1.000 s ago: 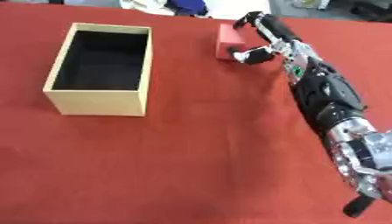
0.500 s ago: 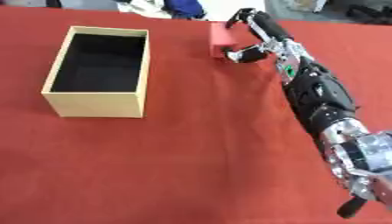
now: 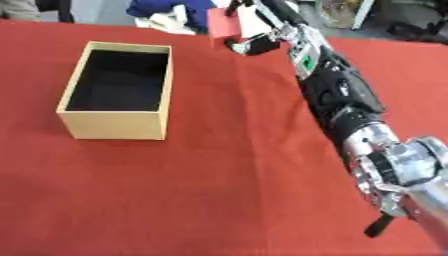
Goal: Pick up objects on the table and place them in the box.
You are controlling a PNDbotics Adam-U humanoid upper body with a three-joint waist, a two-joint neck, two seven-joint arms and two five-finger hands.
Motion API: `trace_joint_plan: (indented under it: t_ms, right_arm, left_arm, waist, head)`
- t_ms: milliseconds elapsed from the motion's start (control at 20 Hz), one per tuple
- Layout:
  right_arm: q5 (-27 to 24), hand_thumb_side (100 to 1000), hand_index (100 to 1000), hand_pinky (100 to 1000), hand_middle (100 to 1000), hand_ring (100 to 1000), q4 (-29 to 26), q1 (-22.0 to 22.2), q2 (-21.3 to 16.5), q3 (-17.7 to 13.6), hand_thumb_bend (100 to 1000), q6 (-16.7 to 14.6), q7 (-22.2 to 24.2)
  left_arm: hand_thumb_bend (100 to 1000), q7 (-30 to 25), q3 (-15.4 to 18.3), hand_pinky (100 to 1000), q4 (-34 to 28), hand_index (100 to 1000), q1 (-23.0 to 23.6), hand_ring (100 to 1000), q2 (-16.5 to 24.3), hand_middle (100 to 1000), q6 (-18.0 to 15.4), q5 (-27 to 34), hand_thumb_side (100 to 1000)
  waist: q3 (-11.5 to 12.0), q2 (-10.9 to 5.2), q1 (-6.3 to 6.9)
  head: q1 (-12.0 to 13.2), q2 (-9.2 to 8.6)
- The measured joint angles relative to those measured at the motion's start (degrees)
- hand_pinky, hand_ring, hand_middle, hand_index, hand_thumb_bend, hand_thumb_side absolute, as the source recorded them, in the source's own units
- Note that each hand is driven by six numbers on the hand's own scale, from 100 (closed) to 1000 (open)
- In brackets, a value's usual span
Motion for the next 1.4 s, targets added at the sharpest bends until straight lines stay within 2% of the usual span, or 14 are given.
trace_joint_plan:
  t_ms: [350,750,850,1100,1150,1200,1300,1350,1400]
  right_arm:
    - [0.3,100,670,793,374,830,-0.5,-1.4,5.0,1.1,390,-0.8,3.0]
    - [1.5,100,679,794,381,829,-2.8,-2.1,10.9,3.1,387,-3.6,6.1]
    - [1.7,119,681,796,381,831,-3.3,-2.0,12.2,3.7,347,-4.3,6.9]
    - [2.9,193,696,799,396,835,-4.4,-0.1,15.3,5.1,334,-6.1,8.9]
    - [3.3,233,712,802,409,839,-4.6,0.2,15.8,5.3,297,-6.4,9.3]
    - [3.7,236,716,802,413,840,-4.8,0.6,16.2,5.5,296,-6.7,9.6]
    - [4.2,313,818,823,573,872,-4.9,1.2,16.9,5.8,288,-7.1,10.0]
    - [4.5,341,886,844,730,901,-5.0,1.3,17.1,5.9,301,-7.4,10.3]
    - [4.6,356,919,861,808,920,-5.0,1.5,17.2,6.0,308,-7.7,10.6]
  left_arm:
    - [271,-0.3,-0.4,853,0.3,641,0.1,723,0.0,573,0.2,0.4,756]
    - [273,-0.6,-0.7,853,0.4,641,0.2,724,0.0,573,0.1,0.7,755]
    - [274,-0.7,-0.7,854,0.4,641,0.2,725,0.0,573,0.2,0.7,756]
    - [275,-0.7,-0.7,854,0.6,641,0.1,725,-0.1,573,0.2,0.7,756]
    - [275,-0.7,-0.7,854,0.6,641,0.1,727,-0.1,573,0.2,0.7,758]
    - [275,-0.7,-0.7,854,0.6,641,0.1,727,-0.1,573,0.2,0.7,758]
    - [276,-0.7,-0.7,854,0.6,641,0.0,729,-0.1,573,0.2,0.7,758]
    - [276,-0.7,-0.7,854,0.6,641,0.0,729,-0.1,573,0.2,0.7,758]
    - [277,-0.7,-0.7,854,0.6,641,0.0,730,-0.2,573,0.2,0.7,757]
  waist:
    - [1.0,-0.85,0.28]
    - [1.4,-1.15,0.80]
    - [1.4,-1.15,0.81]
    - [1.0,-0.95,0.95]
    - [1.0,-0.86,0.97]
    - [0.9,-0.74,0.97]
    - [0.6,-0.60,0.98]
    - [0.5,-0.53,0.98]
    - [0.5,-0.47,0.98]
  head:
    - [-0.4,0.54]
    - [-1.0,1.03]
    - [-1.1,1.05]
    - [-1.1,1.32]
    - [-1.1,1.43]
    - [-1.1,1.45]
    - [-1.1,1.45]
    - [-1.1,1.46]
    - [-1.1,1.46]
